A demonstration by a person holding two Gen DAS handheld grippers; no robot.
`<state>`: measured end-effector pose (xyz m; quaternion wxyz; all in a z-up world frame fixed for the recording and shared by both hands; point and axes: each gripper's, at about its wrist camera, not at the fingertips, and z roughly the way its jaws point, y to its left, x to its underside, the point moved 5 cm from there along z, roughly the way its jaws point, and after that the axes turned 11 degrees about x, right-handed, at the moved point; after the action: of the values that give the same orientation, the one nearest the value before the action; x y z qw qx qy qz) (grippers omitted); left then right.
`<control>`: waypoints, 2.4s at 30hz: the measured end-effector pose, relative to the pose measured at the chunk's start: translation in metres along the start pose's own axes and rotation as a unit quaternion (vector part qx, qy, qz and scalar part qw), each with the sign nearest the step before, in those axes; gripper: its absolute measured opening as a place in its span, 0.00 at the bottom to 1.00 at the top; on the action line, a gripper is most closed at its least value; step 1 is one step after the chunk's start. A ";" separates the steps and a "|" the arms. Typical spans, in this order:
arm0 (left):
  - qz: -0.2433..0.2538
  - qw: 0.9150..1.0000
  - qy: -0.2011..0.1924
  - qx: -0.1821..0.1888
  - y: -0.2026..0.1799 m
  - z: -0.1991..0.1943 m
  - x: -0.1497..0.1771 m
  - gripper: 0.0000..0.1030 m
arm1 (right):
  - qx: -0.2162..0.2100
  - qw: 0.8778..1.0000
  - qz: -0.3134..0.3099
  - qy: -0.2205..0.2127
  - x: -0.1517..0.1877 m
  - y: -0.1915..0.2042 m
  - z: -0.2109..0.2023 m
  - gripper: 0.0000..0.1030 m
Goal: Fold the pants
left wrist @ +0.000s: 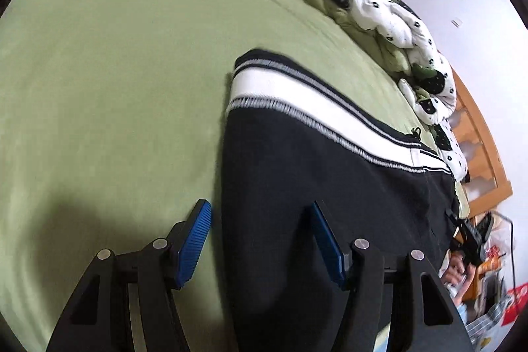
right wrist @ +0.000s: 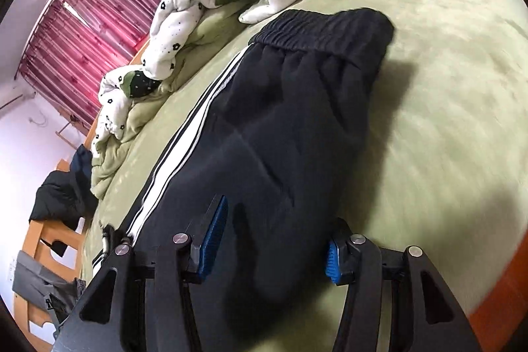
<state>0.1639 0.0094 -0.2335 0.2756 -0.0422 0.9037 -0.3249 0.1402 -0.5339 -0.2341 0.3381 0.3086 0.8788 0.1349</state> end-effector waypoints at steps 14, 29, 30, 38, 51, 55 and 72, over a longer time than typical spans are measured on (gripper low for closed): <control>-0.020 0.999 -0.005 0.047 -0.032 0.005 -0.034 0.12 | 0.082 0.986 -0.113 -0.093 -0.040 0.078 -0.018 0.14; -0.004 0.996 -0.093 -0.018 0.012 -0.128 -0.107 0.10 | -0.091 0.975 -0.160 -0.121 -0.028 0.255 -0.075 0.14; -0.004 0.995 -0.095 -0.032 0.022 -0.133 -0.110 0.10 | -0.098 0.974 -0.173 -0.107 -0.015 0.265 -0.060 0.14; -0.061 0.990 -0.076 -0.106 0.117 -0.107 -0.092 0.24 | -0.047 0.982 -0.181 -0.012 0.049 0.236 0.047 0.15; 0.012 0.988 -0.108 -0.109 0.058 -0.139 -0.045 0.65 | -0.039 0.971 -0.235 -0.005 0.089 0.150 -0.026 0.43; 0.005 0.992 -0.068 -0.109 0.052 -0.093 -0.031 0.66 | -0.004 0.972 -0.234 -0.028 0.082 0.135 -0.028 0.43; -0.015 0.997 -0.045 -0.066 0.006 -0.078 0.023 0.69 | -0.060 0.980 -0.190 0.006 0.045 0.159 0.049 0.71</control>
<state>0.1041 0.0523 -0.1983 0.3079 -0.0885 0.9092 -0.2661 0.2190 -0.3810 -0.2228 0.3699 0.1140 0.9139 0.1222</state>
